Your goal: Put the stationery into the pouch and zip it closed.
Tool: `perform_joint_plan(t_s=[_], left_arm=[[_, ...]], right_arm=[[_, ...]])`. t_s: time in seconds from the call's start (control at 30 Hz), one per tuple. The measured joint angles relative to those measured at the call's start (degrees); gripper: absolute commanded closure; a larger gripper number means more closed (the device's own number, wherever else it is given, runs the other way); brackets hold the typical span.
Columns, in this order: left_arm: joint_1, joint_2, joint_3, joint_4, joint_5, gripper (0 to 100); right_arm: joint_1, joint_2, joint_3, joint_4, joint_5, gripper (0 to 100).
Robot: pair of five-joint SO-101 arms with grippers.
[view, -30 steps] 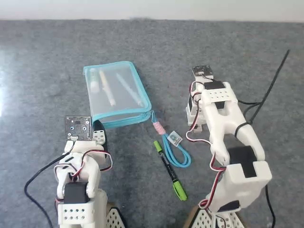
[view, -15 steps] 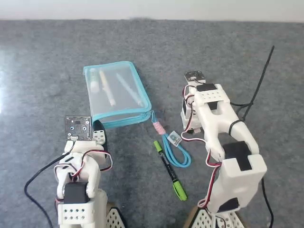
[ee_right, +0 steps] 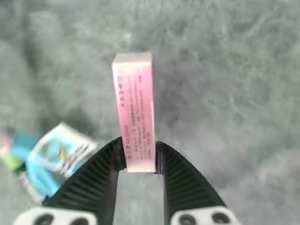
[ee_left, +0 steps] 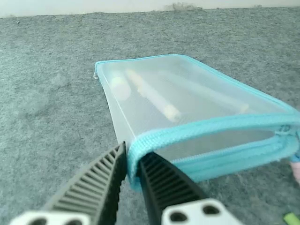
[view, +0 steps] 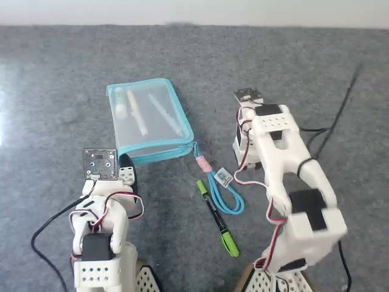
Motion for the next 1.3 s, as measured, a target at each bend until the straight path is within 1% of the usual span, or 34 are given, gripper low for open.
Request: perform_joint_plan(t_s=[0.2, 0.27, 0.43, 0.53, 0.6, 0.73, 0.9, 1.0, 1.3], left_arm=[[0.0, 0.0, 0.0, 0.0, 0.0, 99], [0.0, 0.0, 0.0, 0.0, 0.0, 99], [0.0, 0.0, 0.0, 0.0, 0.0, 99], [0.0, 0.0, 0.0, 0.0, -0.18, 99], [0.0, 0.0, 0.0, 0.0, -0.18, 99], [0.0, 0.0, 0.0, 0.0, -0.26, 99], [0.0, 0.0, 0.0, 0.0, -0.26, 99], [0.0, 0.0, 0.0, 0.0, -0.26, 99], [0.0, 0.0, 0.0, 0.0, -0.26, 99]], right_arm=[[-0.26, -19.69, 0.09, 10.11, 6.51, 99.1], [-1.58, -26.81, 0.62, 12.4, 8.88, 99.1], [-12.75, -42.02, 4.66, 17.76, 11.6, 99.1], [-21.54, -45.27, 5.19, 18.55, 12.04, 99.1], [-24.79, -45.36, 5.19, 18.55, 12.04, 99.1], [-26.29, -41.23, 5.19, 18.55, 12.92, 99.1], [-26.2, -29.01, 2.46, 17.49, 12.66, 99.1], [-26.2, -20.57, -4.75, 17.58, 11.08, 99.1], [-26.2, 4.13, -30.42, 25.49, 9.49, 99.1]])
